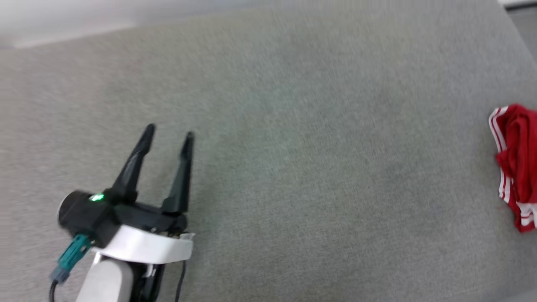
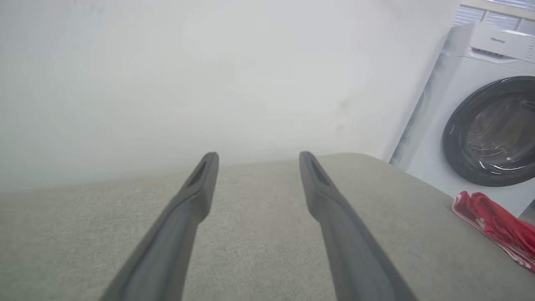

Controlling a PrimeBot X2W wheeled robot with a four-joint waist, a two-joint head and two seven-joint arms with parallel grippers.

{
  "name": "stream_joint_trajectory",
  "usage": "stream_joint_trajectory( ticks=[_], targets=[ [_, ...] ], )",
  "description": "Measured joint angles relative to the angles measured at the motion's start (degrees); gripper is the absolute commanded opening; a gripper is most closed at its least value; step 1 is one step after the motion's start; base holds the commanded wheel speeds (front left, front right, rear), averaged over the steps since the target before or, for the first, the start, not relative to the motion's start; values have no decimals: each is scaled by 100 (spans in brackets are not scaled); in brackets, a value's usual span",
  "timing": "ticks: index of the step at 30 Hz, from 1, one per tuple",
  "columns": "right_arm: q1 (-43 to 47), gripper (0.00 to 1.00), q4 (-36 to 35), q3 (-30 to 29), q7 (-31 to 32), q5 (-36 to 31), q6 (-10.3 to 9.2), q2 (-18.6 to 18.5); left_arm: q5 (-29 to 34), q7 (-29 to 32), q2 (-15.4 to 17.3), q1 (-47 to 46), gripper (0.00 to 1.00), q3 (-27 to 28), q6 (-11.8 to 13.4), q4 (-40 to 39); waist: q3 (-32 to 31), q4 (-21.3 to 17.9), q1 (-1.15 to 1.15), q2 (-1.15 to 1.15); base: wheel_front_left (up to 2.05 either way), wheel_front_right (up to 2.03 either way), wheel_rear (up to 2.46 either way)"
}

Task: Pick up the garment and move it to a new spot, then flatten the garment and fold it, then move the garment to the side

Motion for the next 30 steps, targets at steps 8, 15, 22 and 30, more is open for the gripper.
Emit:
stream_joint_trajectory(
  ticks=[8,15,22,30],
  targets=[
    [1189,100,-1332,-78,-539,445,-2,1394,102,-1,-272,560,100,634,8,105,-789,353,0,0,0,0,0],
    [2102,100,-1516,159,-1145,628,-2,2165,186,-1,-409,867,100,724,8,363,-1250,630,-1,0,0,0,0],
    [2559,100,-889,531,-1656,824,-2,2430,190,-1,-497,1093,100,777,7,628,-1531,753,-1,0,0,0,0],
    [2686,100,-438,661,-1935,737,-3,2644,183,-1,-587,1205,100,849,7,831,-1664,752,-1,0,0,0,0]
  ],
)
